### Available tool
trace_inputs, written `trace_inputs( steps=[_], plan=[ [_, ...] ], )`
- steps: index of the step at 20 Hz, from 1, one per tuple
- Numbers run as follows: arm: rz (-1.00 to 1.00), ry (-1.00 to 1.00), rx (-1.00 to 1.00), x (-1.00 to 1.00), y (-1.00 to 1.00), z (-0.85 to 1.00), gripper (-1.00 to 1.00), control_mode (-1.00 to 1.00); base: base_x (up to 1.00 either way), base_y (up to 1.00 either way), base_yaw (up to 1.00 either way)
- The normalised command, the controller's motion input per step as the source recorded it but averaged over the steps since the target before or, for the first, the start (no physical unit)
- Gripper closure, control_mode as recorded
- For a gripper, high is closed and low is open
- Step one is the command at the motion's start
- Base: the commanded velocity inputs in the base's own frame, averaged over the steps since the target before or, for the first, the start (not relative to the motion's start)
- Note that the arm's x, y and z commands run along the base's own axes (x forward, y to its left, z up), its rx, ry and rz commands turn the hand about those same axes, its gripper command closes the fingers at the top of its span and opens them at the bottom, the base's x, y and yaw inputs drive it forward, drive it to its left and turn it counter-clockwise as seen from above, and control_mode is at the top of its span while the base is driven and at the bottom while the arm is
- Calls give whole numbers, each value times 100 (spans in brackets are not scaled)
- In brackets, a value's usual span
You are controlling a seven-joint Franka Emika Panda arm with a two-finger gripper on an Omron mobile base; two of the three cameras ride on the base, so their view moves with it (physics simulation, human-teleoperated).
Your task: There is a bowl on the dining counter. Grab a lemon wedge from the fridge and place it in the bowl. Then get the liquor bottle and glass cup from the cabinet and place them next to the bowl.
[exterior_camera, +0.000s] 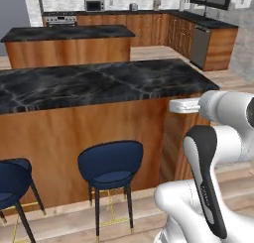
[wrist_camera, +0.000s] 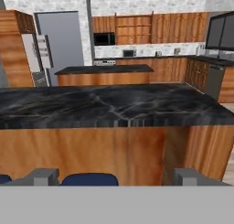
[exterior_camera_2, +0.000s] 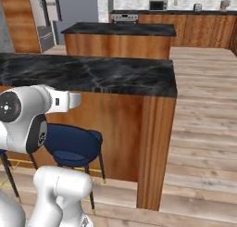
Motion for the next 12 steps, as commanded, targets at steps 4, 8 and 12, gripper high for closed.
trace_inputs(
  steps=[4, 8, 12],
  plan=[
    [0, 0, 0, 0, 0, 0, -100, 100, 1, -100, 7],
    [0, 0, 0, 0, 0, 0, -100, 100, 5, -100, 7],
    [0, 0, 0, 0, 0, 0, -100, 100, 20, -100, 7]
  ],
)
